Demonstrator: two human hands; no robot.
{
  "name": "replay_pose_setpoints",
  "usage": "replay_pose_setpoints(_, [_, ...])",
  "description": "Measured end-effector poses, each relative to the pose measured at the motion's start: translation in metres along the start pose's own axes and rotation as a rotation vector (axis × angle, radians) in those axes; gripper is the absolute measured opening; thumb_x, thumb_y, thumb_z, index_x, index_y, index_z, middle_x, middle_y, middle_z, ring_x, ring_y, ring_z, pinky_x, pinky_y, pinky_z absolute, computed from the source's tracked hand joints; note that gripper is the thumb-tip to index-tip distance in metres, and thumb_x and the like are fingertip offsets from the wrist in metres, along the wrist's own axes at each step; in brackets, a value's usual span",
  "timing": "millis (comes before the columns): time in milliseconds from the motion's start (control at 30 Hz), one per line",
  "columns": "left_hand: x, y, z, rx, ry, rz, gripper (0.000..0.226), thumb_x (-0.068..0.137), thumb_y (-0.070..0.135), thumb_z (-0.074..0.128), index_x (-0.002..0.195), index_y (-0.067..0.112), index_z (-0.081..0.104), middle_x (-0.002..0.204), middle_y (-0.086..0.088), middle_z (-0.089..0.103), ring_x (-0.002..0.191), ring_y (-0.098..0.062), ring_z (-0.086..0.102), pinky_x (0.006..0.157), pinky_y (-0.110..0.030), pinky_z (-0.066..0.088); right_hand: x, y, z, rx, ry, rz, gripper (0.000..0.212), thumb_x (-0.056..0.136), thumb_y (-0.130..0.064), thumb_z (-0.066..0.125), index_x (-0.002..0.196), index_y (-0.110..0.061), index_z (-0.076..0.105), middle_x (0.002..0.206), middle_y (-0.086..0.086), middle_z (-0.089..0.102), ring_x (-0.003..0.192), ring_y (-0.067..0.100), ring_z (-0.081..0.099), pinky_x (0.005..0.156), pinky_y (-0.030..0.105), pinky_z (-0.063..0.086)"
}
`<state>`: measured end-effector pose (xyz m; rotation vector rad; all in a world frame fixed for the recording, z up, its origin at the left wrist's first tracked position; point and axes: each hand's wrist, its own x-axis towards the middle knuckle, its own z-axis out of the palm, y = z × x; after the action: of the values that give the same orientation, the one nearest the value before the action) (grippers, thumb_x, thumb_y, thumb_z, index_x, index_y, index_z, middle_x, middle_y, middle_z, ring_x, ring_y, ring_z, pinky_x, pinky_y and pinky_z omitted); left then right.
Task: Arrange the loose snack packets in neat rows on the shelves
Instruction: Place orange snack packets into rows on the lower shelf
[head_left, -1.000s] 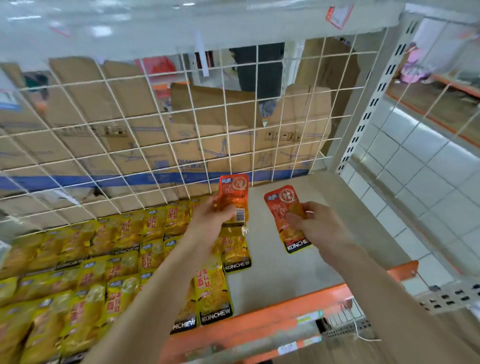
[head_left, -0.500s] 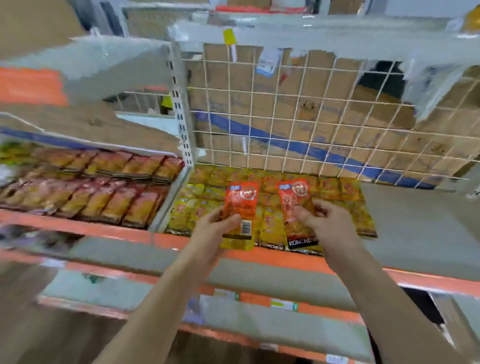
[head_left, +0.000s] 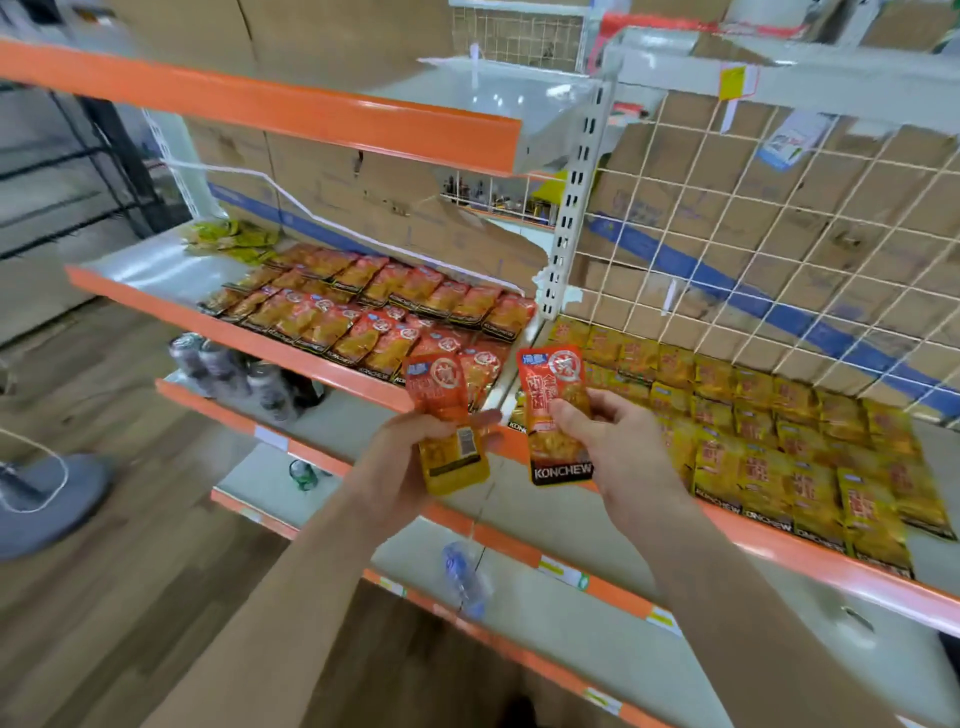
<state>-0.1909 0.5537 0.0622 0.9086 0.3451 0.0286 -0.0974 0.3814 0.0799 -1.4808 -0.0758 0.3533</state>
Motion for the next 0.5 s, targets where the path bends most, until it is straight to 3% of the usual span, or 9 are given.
replay_pose_setpoints(133, [0.008,0.016,-0.015,-0.024,0.088,0.106,0.017,0.073,0.015,0.063,0.088,0.008,0.058,0.083,-0.006,0.059,0.069,-0.019,0.056,0.077,-0.036,0.048,0.014,0.0,0.022,0.032,-0.051,0.013,0.016,0.087,-0.006,0.073,0.084,-0.021,0.068,0.072,-0.01,0.073,0.065,0.011,0.069,0.061,0.025,0.056])
replay_pose_setpoints(233, [0.03,0.024,-0.029,-0.148,0.16,0.121,0.01,0.079,0.012,0.062,0.08,0.012,0.052,0.067,0.012,0.055,0.064,0.001,0.051,0.074,-0.019,0.042,0.029,0.001,0.031,0.005,-0.056,0.021,0.011,0.087,-0.011,0.074,0.088,-0.021,0.071,0.081,-0.007,0.076,0.079,0.02,0.072,0.083,0.044,0.057])
replay_pose_setpoints(300, [0.038,0.026,-0.03,-0.115,0.129,0.176,0.018,0.08,0.009,0.063,0.076,0.014,0.045,0.063,0.007,0.052,0.059,-0.009,0.051,0.063,-0.021,0.049,0.041,0.003,0.035,-0.009,-0.048,0.039,0.01,0.086,-0.015,0.076,0.091,-0.022,0.071,0.087,-0.007,0.077,0.086,0.02,0.073,0.092,0.051,0.055])
replay_pose_setpoints(400, [0.053,0.031,-0.03,-0.083,0.11,0.23,0.036,0.084,-0.002,0.068,0.078,0.018,0.039,0.068,-0.003,0.048,0.057,-0.015,0.043,0.053,-0.023,0.046,0.06,0.007,0.043,-0.004,-0.031,0.057,0.011,0.085,-0.017,0.078,0.09,-0.024,0.07,0.088,-0.008,0.077,0.09,0.021,0.073,0.096,0.05,0.054])
replay_pose_setpoints(500, [0.064,0.036,-0.033,-0.03,0.199,0.23,0.028,0.088,-0.006,0.058,0.091,0.018,0.044,0.07,-0.004,0.054,0.054,-0.013,0.054,0.053,-0.025,0.049,0.074,0.009,0.053,0.009,-0.021,0.068,0.009,0.086,-0.015,0.077,0.087,-0.022,0.072,0.087,-0.005,0.077,0.091,0.025,0.073,0.095,0.051,0.054])
